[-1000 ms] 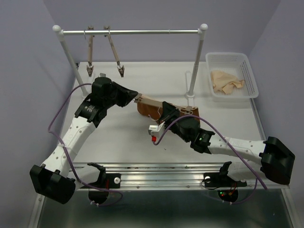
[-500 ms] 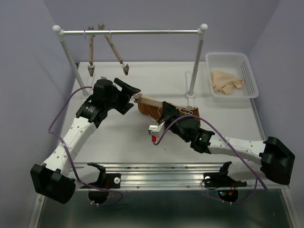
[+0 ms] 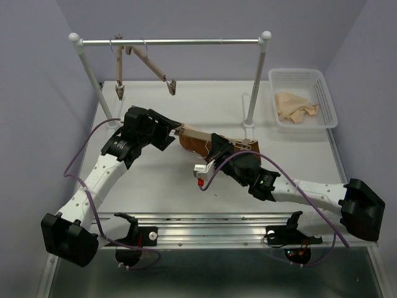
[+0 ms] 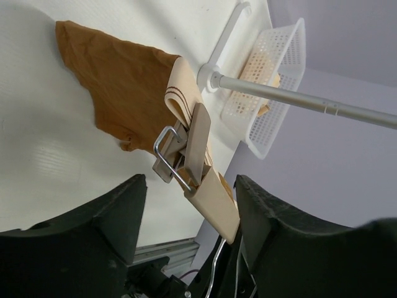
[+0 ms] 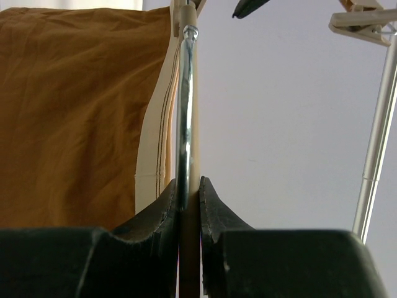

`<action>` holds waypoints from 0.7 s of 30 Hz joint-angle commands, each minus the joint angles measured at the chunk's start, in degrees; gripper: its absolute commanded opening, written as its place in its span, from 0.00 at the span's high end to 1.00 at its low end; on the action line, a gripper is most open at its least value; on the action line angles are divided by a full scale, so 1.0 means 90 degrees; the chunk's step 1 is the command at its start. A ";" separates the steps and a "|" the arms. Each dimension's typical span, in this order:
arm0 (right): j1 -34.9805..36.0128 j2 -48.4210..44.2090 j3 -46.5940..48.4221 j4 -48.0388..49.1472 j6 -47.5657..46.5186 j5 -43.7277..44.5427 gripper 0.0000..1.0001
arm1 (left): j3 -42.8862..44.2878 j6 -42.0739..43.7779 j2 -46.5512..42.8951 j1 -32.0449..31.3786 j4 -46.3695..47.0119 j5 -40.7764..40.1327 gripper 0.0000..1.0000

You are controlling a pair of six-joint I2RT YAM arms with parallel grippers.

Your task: Remove the underwear clipped to the hanger

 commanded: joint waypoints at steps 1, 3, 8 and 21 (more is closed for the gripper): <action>0.0070 -0.0027 0.0100 0.0432 -0.0024 0.0009 0.99 | -0.0150 -0.0037 -0.0173 0.0030 0.0445 -0.0067 0.34; 0.0070 -0.0008 0.0110 0.0461 -0.0034 0.0019 0.99 | -0.0140 -0.0008 -0.0144 0.0030 0.0426 -0.0077 0.34; 0.0129 -0.0037 0.0120 0.0491 -0.0054 0.0058 0.99 | -0.0188 0.0041 -0.0066 0.0030 0.0484 -0.0038 0.38; 0.0129 -0.0144 0.0100 0.0501 0.0142 -0.0039 0.99 | -0.0735 -0.0086 -0.0242 0.0098 0.1051 0.0235 0.45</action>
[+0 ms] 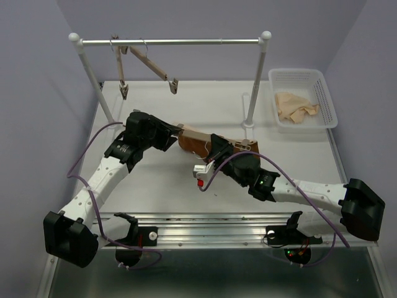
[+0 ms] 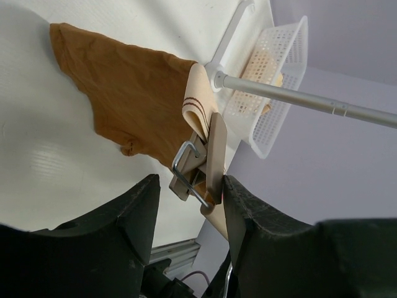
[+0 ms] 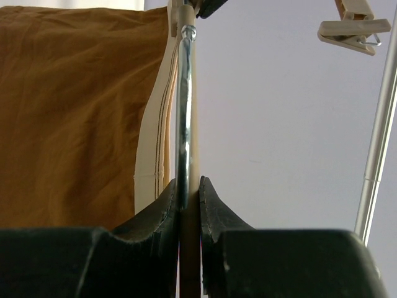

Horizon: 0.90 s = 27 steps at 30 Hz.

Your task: Remove the underwear clipped to the hanger

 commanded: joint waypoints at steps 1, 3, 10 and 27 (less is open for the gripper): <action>0.0075 -0.0156 0.0119 0.0467 0.0093 -0.0054 0.99 | -0.0182 -0.0030 -0.0208 0.0069 0.0410 0.0177 0.45; 0.0075 -0.0176 0.0119 0.0437 0.0113 -0.0054 0.99 | -0.0192 -0.0010 -0.0208 0.0079 0.0371 0.0178 0.47; 0.0075 -0.0235 0.0110 0.0320 0.0230 -0.0103 0.99 | -0.0504 -0.0040 -0.0539 0.0196 0.0624 0.0226 0.55; 0.0075 -0.0264 0.0129 0.0251 0.0318 -0.0161 0.99 | -0.1149 0.0370 -0.1214 0.0587 0.1387 0.0929 1.00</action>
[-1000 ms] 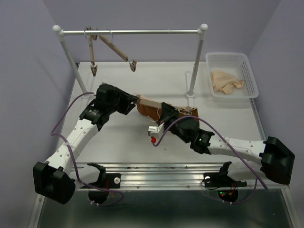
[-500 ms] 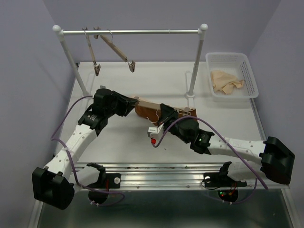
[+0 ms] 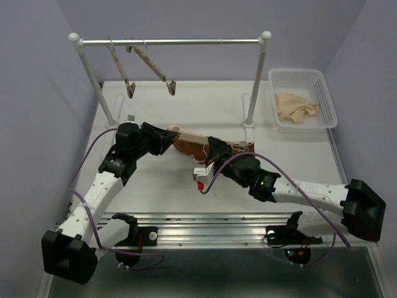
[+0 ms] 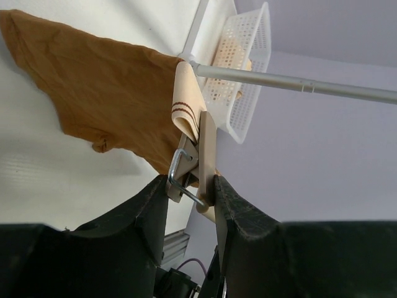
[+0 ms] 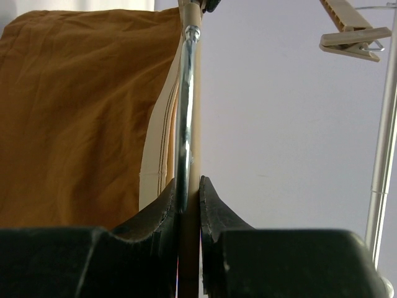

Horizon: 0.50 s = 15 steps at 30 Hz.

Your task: Remove the underwear clipped to the hanger

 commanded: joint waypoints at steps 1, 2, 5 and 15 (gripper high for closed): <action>0.0046 -0.0184 0.0158 0.0441 0.0068 0.0084 0.99 | 0.0116 0.0475 -0.0298 0.0082 0.0245 0.0135 1.00; 0.0046 -0.0174 0.0159 0.0451 0.0078 0.0084 0.99 | 0.0165 0.0543 -0.0259 0.0120 0.0148 0.0203 1.00; 0.0046 -0.0174 0.0159 0.0461 0.0126 0.0064 0.99 | 0.0351 0.0749 -0.0093 0.0140 0.0118 0.0428 0.58; 0.0046 -0.0184 0.0237 0.0451 0.0419 0.0006 0.99 | 0.0127 0.0681 -0.0229 0.0160 0.0439 0.0439 0.27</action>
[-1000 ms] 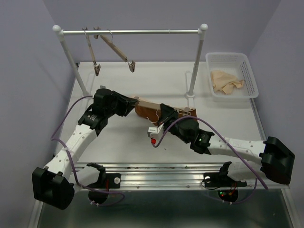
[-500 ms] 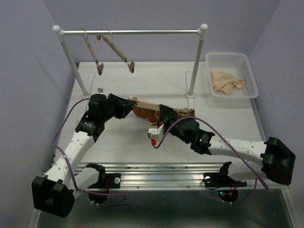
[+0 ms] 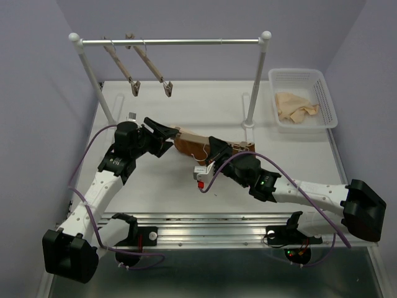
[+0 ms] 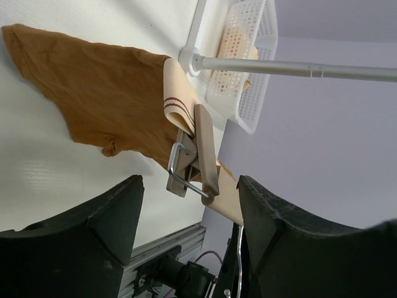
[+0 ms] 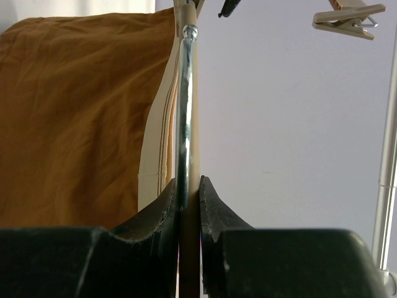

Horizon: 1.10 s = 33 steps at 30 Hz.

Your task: Remove the underwear clipped to the hanger

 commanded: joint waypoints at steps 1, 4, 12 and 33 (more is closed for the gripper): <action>0.0034 -0.0155 0.0246 0.0475 0.0259 0.0016 0.99 | -0.0011 -0.0002 -0.0283 0.0048 0.0513 0.0120 0.27; 0.0034 -0.0135 0.0295 0.0407 0.0367 -0.0043 0.99 | -0.0489 -0.0421 -0.0517 0.0058 0.1331 0.0188 0.28; 0.0034 -0.0028 0.0383 0.0602 0.0494 -0.0014 0.99 | -0.1115 -0.0920 -0.0752 0.0194 0.2221 0.0344 0.36; 0.0034 -0.0037 0.0344 0.0397 0.0396 -0.0033 0.99 | -0.1272 -0.1116 -0.0654 0.0410 0.2467 0.0482 0.65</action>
